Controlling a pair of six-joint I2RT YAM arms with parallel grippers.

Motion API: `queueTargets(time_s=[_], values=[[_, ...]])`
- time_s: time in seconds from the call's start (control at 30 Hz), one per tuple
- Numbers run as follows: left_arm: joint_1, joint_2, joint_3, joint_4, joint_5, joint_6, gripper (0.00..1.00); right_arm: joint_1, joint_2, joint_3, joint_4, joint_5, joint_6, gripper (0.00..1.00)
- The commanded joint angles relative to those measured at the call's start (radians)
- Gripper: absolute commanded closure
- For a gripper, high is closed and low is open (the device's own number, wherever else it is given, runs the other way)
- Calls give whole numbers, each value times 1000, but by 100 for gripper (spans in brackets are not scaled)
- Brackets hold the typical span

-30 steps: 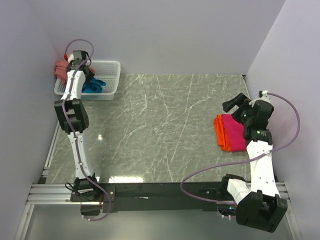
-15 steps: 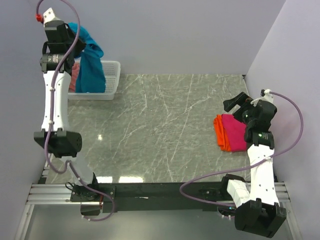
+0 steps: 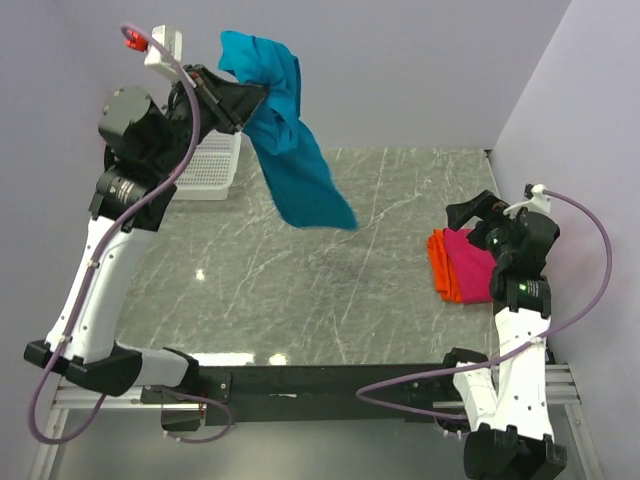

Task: Fold and stack the t-shirts
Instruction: Move the tshirt to the center of the board

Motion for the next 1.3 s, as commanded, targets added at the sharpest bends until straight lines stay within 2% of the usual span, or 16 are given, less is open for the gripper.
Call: queueTargets(time_s=[0.0, 0.07, 0.1, 0.13, 0.17, 0.2, 0.23, 0.3, 0.37, 0.47, 0.6, 0.8, 0.9, 1.03, 1.1, 1.27], values=[[-3, 8, -131, 163, -14, -75, 81, 6, -31, -5, -27, 10, -20, 0], [-3, 29, -178, 120, -75, -86, 74, 6, -36, 3, -65, 28, -29, 0], [-3, 57, -229, 96, -115, -93, 60, 6, -37, 6, -79, 48, -29, 1], [-3, 74, -258, 70, -238, -110, 44, 6, -39, 11, -96, 69, -28, 1], [-2, 112, -314, 18, -288, -141, 6, 11, -42, 12, -122, 106, -34, 1], [0, 137, -326, -25, -357, -158, 1, 15, -42, 12, -133, 115, -37, 1], [1, 163, -329, -74, -432, -173, 1, 37, -39, 12, -145, 123, -37, 1], [9, 240, -327, -229, -476, -210, 1, 78, -23, 12, -179, 160, -46, 1], [9, 264, -358, -288, -513, -245, 0, 213, -8, 15, -209, 296, -40, 1], [9, 231, -494, -254, -472, -270, 1, 427, 56, 20, -232, 381, -3, 1], [9, 182, -637, -181, -390, -300, 1, 578, 157, -11, -248, 395, 78, 1], [1, 223, -668, -116, -211, -282, 1, 864, 275, -89, -263, 405, 218, 2], [-39, 284, -631, -75, -171, -273, 1, 932, 306, -138, -284, 402, 291, 2], [-97, 396, -530, -79, -163, -242, 4, 962, 271, -224, -223, 323, 357, 3], [-118, 476, -464, -98, -161, -230, 11, 965, 242, -262, -209, 272, 385, 3], [-151, 632, -323, -159, -181, -179, 26, 966, 204, -287, -214, 280, 414, 4]])
